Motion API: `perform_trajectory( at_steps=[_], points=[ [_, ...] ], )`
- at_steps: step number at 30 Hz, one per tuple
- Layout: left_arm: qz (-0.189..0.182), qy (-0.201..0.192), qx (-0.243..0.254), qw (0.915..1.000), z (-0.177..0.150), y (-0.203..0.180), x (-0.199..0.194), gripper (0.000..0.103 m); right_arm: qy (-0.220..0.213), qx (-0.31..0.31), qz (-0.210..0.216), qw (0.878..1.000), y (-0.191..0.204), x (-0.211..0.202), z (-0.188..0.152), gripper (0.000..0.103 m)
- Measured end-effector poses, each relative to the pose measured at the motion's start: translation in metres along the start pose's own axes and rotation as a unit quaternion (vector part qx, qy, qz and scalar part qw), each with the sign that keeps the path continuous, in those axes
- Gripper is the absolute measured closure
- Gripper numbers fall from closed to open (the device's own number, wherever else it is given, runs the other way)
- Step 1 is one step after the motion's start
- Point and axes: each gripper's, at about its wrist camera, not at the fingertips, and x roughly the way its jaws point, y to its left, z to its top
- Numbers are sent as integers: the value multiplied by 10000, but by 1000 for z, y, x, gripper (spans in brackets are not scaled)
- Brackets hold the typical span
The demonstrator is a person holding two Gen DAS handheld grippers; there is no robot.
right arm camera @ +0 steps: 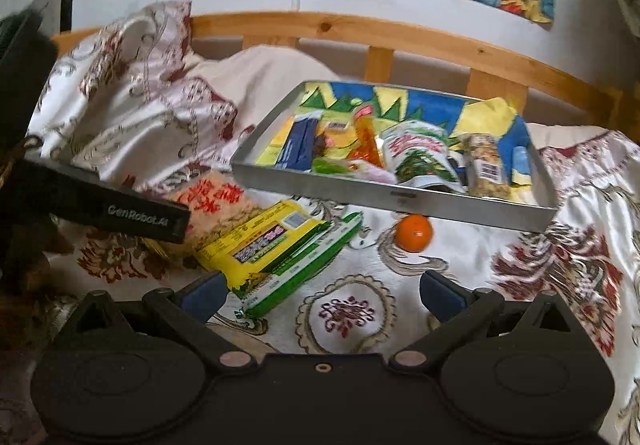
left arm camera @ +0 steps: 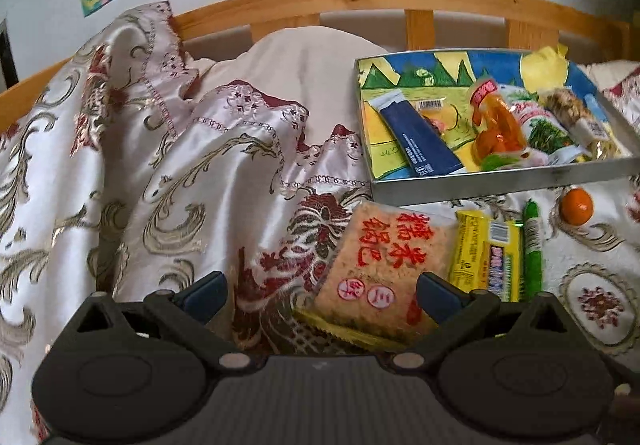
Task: Organize snacks
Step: 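Move the right tool toward the green-white tube while the left tool approaches the rice-cracker bag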
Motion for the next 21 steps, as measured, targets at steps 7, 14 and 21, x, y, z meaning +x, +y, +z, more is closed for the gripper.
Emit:
perform_trajectory(
  at_steps=[7,14,21],
  points=[
    [-65,-73,182,9998,4,-1,13,1,181,-310,-59,9993,19,24,-1,2],
    [-264,-118,365,9989,3,-7,18,1,449,-436,-344,9974,30,49,-3,2],
    [-441,-126,469,9978,3,-8,16,1,447,-510,-897,9937,21,49,-8,2]
  ],
)
